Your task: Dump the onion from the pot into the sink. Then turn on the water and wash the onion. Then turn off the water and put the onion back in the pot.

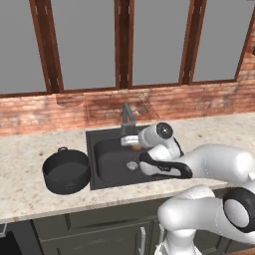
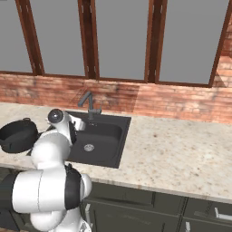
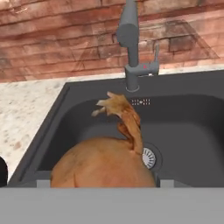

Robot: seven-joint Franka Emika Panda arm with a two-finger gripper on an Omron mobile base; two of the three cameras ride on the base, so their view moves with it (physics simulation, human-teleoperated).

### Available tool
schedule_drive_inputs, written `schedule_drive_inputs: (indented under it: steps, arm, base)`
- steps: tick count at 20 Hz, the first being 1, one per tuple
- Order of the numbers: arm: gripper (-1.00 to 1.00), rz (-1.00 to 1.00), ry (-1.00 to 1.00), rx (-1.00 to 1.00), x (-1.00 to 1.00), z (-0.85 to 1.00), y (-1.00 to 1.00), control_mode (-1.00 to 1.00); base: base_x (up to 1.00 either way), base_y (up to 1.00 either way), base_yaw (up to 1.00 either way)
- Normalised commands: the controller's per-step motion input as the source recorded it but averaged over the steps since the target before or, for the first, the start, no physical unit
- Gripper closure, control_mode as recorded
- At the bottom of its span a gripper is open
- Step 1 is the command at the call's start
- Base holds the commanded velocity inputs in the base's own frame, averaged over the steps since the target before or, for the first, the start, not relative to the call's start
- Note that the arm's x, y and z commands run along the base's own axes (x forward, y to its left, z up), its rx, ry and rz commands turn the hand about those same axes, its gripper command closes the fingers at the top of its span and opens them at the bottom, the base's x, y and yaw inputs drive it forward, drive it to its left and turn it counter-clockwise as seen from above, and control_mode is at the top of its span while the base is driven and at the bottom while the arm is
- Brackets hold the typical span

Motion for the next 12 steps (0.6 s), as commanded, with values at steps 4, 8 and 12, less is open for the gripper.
schedule_drive_inputs:
  steps: [4,8,12]
  arm:
    - [1.00,0.00,0.00,0.00,-0.58,0.44,0.00,-1.00]
    - [1.00,0.00,0.00,0.00,-0.90,0.08,0.00,-1.00]
    - [1.00,0.00,0.00,0.00,-0.98,0.01,0.00,-1.00]
  base:
    - [0.00,0.00,0.00]
    - [0.00,0.00,0.00]
    - [0.00,0.00,0.00]
